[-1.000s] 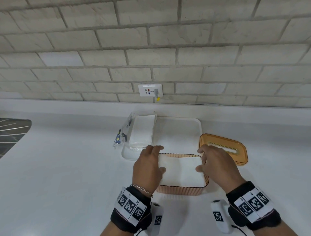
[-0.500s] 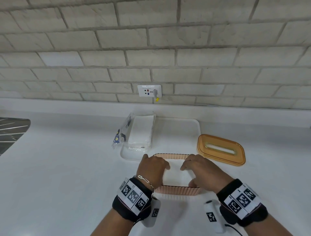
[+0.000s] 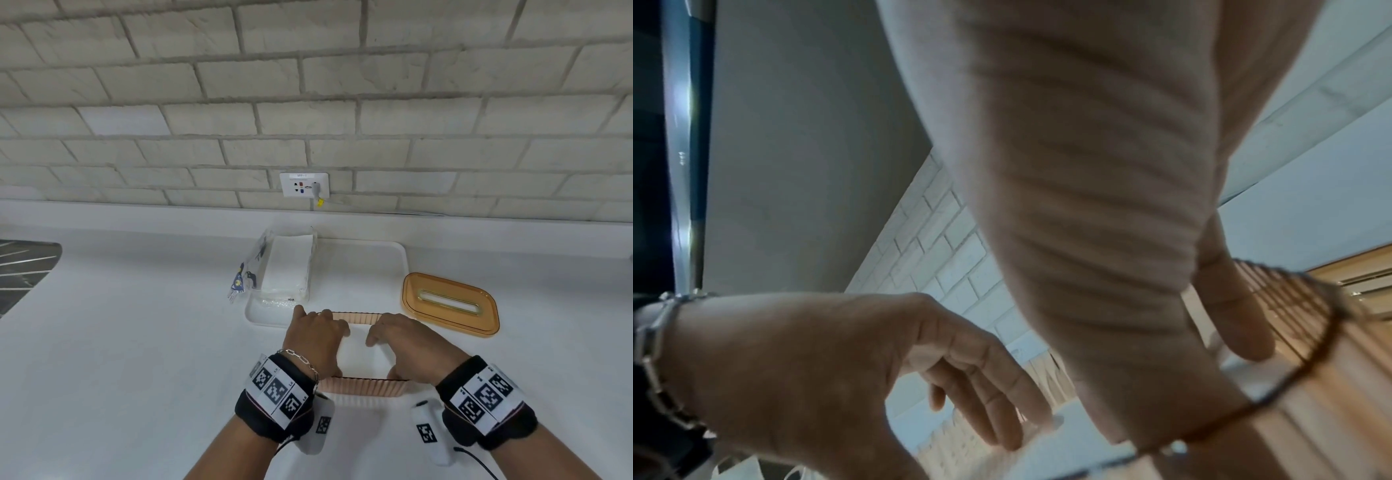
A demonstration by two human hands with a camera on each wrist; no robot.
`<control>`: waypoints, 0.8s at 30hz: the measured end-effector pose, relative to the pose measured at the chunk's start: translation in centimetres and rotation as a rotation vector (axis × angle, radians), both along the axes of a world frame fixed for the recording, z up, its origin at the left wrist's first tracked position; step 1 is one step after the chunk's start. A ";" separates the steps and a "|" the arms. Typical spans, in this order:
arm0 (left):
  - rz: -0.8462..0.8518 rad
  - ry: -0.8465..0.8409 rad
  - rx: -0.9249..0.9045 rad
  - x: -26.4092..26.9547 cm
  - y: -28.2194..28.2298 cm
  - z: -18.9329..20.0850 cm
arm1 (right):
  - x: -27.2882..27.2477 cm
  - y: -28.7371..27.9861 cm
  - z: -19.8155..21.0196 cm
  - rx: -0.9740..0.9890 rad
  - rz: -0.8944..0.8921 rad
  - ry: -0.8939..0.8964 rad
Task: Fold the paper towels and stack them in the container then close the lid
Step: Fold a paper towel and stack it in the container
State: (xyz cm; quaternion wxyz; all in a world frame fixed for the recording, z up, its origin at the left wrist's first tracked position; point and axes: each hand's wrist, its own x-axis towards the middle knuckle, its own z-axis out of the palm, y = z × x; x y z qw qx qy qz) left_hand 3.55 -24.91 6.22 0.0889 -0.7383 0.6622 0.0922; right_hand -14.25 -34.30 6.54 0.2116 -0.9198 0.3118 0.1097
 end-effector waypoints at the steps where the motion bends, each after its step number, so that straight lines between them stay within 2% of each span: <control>1: 0.028 0.082 -0.001 0.4 0.1 0.5 | -0.1 0.0 0.1 0.009 -0.016 -0.018; 3: 0.147 0.326 -0.053 1.8 0.1 2.0 | -0.5 -0.1 0.4 0.020 -0.072 -0.103; 5: 0.307 0.479 -0.212 4.2 -0.1 3.4 | -1.0 -0.5 0.3 -0.014 -0.140 -0.236; 7: 0.457 0.467 -0.402 7.1 -0.6 3.4 | -1.5 -1.1 -0.1 -0.076 -0.232 -0.350; 9: 0.579 0.417 -0.501 10.2 -1.4 2.0 | -1.8 -1.6 -0.9 -0.118 -0.326 -0.412; 12: 0.702 0.414 -0.446 13.7 -2.6 -0.9 | -2.1 -2.2 -2.1 -0.098 -0.434 -0.472; 15: 0.747 0.471 -0.364 15.1 -3.7 -2.8 | -2.4 -2.7 -3.0 -0.055 -0.498 -0.516; 19: 0.802 0.513 -0.339 15.6 -4.6 -4.1 | -2.7 -3.2 -3.3 -0.001 -0.510 -0.553; 24: 0.892 0.593 -0.390 15.8 -5.1 -4.7 | -3.0 -3.5 -3.9 -0.008 -0.499 -0.594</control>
